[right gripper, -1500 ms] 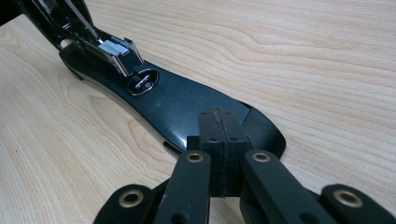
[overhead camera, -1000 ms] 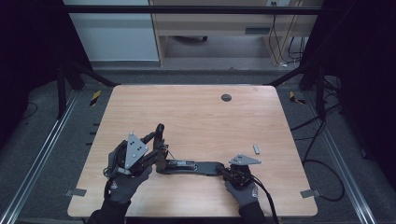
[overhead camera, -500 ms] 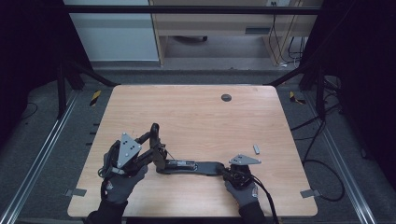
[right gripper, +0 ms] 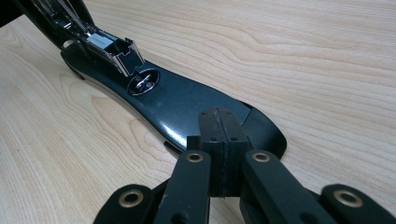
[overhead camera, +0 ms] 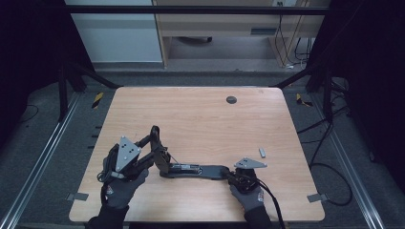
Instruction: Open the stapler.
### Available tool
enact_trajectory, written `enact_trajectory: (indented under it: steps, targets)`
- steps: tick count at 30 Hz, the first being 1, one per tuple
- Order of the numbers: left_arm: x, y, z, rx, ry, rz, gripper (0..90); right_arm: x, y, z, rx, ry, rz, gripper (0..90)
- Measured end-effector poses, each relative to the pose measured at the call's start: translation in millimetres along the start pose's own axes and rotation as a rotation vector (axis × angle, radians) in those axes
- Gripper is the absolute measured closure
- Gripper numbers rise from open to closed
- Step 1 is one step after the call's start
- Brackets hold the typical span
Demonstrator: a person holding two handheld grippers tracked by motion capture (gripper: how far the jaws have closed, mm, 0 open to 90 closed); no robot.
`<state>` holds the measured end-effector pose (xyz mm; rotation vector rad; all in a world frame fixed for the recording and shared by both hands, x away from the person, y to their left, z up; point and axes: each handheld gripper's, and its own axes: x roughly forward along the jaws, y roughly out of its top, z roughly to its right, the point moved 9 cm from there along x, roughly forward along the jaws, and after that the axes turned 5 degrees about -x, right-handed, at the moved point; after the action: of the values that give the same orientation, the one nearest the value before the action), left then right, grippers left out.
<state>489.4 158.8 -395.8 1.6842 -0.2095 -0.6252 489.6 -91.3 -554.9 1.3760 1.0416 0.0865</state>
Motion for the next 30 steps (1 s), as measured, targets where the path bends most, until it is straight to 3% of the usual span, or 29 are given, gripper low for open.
enact_trajectory:
  steps: [30]
  targets:
    - [-6.9, -5.8, -13.0, -0.07, 0.008, 0.029, 60.3, 0.3, 0.0, -1.2, -0.001, 0.006, -0.003, 90.0]
